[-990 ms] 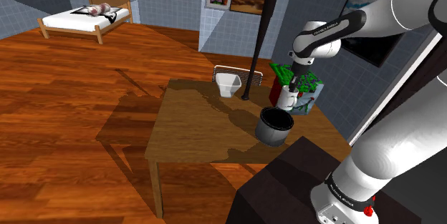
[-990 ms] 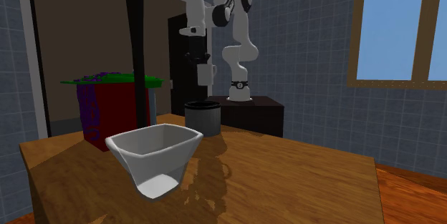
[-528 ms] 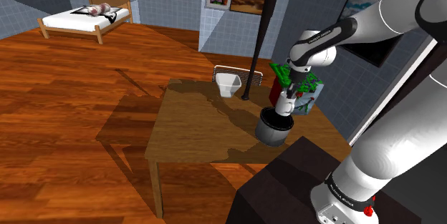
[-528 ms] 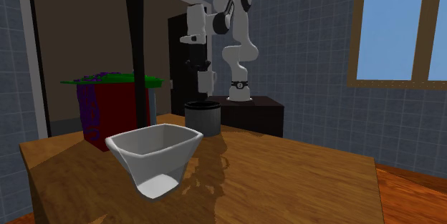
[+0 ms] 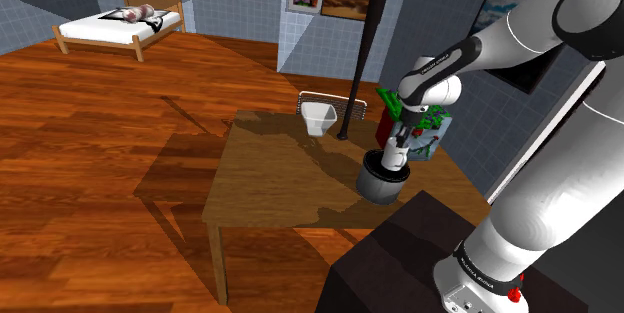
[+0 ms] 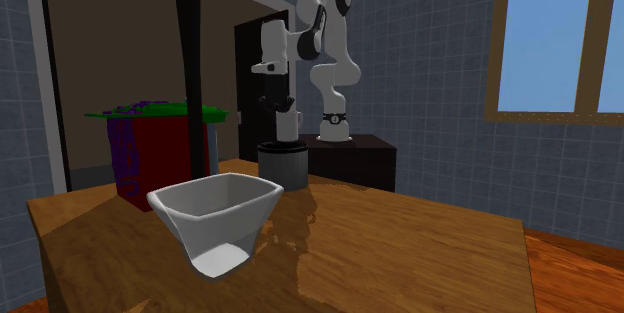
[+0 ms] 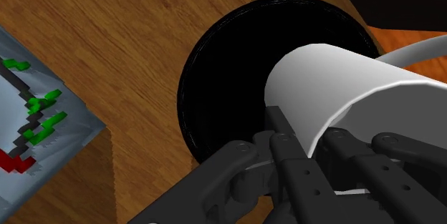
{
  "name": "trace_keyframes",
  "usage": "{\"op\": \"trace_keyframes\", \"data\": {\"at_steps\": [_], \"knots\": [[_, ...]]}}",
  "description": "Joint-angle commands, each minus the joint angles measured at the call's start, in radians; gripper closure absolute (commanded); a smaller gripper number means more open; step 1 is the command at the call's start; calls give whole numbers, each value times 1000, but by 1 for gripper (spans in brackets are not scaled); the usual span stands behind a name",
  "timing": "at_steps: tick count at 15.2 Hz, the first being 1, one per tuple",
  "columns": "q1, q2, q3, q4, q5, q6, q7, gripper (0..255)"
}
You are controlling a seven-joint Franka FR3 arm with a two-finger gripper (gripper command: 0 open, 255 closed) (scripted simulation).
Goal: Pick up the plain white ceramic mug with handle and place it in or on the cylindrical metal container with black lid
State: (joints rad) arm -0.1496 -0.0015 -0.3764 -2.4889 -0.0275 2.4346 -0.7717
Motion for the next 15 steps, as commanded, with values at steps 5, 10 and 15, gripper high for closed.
{"op": "trace_keyframes", "data": {"at_steps": [5,10,15], "knots": [[0,22,0,-4,12,25,-8,255],[0,22,0,-4,12,26,-8,0],[1,-8,0,5,-4,-11,3,0]]}}
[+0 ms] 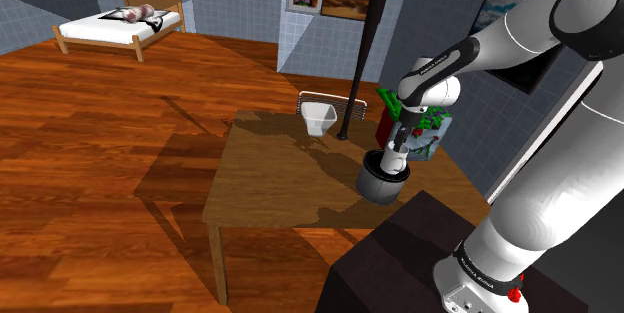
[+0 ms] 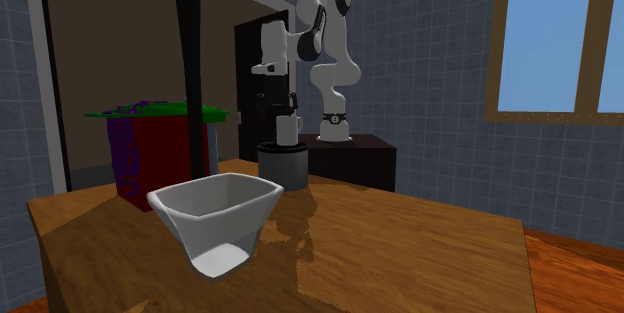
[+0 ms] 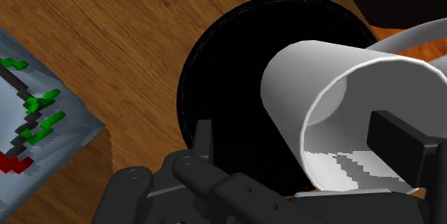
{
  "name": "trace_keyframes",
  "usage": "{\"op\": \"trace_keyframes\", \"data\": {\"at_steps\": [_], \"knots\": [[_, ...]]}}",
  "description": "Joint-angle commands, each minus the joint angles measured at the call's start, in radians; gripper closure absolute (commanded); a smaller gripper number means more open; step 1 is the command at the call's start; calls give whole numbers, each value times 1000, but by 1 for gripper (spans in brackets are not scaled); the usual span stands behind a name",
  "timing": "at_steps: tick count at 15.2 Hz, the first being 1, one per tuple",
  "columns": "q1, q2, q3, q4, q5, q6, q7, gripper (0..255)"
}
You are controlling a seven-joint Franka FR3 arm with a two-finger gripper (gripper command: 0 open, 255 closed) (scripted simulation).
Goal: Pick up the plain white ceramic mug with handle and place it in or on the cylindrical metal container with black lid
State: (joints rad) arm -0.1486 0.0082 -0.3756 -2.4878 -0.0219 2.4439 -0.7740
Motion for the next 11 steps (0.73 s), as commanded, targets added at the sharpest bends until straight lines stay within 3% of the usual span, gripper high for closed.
{"op": "trace_keyframes", "data": {"at_steps": [1,3,11], "knots": [[0,-46,-1,14,-23,-58,16,0],[-1,-92,1,37,-43,-124,31,0],[-1,-92,2,37,-43,-124,31,0]]}}
